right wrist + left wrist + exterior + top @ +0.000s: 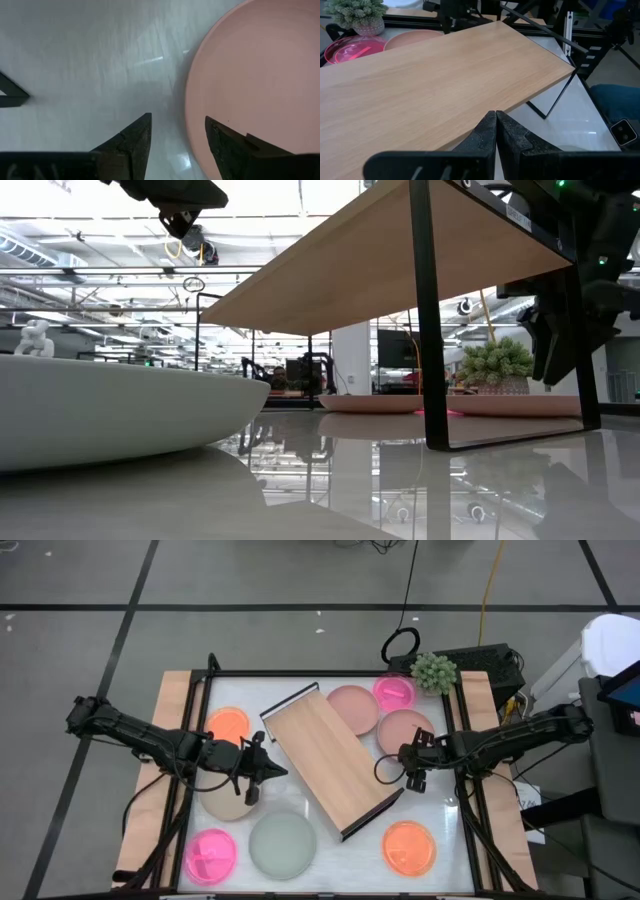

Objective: Place and stack plates onto a shelf
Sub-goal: Put the right large pink plate on the shelf

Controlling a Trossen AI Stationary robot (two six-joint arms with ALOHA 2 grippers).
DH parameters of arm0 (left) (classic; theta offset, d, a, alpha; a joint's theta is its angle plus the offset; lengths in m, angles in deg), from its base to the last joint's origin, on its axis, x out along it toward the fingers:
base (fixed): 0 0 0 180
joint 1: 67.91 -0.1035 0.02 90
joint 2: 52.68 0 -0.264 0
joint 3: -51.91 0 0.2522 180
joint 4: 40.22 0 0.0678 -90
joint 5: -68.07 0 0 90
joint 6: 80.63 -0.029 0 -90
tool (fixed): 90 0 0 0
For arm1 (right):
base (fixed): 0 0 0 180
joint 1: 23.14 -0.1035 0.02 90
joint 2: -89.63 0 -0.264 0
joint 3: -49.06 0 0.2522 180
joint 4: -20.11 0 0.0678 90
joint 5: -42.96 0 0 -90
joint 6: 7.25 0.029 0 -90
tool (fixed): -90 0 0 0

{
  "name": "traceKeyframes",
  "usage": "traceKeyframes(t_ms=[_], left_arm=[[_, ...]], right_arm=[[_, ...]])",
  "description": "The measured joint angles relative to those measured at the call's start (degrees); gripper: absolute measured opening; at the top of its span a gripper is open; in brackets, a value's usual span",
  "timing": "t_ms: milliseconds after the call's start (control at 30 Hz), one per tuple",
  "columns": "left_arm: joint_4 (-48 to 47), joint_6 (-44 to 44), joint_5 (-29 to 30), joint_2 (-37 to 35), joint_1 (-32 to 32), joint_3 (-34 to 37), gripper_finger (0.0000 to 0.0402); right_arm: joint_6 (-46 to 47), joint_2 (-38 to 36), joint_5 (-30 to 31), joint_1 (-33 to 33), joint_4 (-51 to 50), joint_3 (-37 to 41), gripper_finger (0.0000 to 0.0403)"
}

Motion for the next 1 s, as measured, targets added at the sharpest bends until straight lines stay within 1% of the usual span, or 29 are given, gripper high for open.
traceKeyframes(t_ms=[667,833,1000], left_arm=[[0.0,-1.8,0.0,0.0,0.0,0.0,0.0012],[0.0,-3.4,0.0,0.0,0.0,0.0,0.0012],[0.0,-4.3,0.0,0.0,0.0,0.0,0.0012]], right_arm=[[0.1,8.8,1.3,0.0,0.0,0.0,0.0167],[0.1,9.2,1.3,0.0,0.0,0.0,0.0147],[0.3,9.2,1.3,0.3,0.0,0.0,0.0105]])
